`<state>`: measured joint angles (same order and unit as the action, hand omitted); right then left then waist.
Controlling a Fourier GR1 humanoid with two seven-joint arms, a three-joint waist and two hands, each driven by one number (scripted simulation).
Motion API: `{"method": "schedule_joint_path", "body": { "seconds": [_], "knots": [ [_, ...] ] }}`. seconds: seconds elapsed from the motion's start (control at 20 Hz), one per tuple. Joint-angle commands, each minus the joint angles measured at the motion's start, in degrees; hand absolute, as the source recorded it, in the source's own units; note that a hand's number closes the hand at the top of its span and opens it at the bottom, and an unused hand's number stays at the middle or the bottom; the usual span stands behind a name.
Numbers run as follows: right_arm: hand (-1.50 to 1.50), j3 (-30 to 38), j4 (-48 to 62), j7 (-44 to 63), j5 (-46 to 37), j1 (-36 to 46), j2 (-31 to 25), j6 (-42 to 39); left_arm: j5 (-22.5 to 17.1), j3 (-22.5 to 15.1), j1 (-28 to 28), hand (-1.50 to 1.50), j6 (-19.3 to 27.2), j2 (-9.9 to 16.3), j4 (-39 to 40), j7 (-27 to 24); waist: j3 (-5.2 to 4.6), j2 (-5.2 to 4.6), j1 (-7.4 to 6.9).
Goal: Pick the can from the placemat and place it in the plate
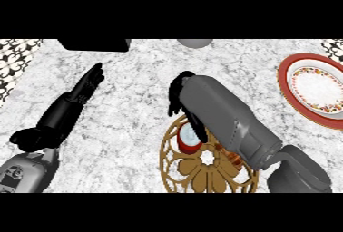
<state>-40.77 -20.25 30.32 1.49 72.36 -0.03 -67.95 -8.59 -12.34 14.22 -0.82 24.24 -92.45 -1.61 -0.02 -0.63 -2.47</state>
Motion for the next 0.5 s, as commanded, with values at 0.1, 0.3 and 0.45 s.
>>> {"method": "schedule_joint_path", "body": {
  "seconds": [0.1,0.3,0.45],
  "knots": [
    [-1.50,-2.5,-1.9,-2.1,-3.1,-3.4,0.0,-5.1,1.0,1.6,-1.9,0.00,-0.8,-0.2,0.2,-1.8,0.02,0.13,0.68],
    [-1.50,-2.1,-2.5,-0.6,-1.0,-4.0,0.0,-8.2,2.5,0.2,-2.9,0.00,1.1,-2.3,-3.6,1.4,0.01,0.38,0.89],
    [-1.50,-4.9,-5.2,-0.4,-3.5,-8.8,0.0,-7.6,1.6,2.5,-4.1,0.00,-1.9,-0.5,-1.2,-1.7,0.01,0.47,1.55]
  ]
}}
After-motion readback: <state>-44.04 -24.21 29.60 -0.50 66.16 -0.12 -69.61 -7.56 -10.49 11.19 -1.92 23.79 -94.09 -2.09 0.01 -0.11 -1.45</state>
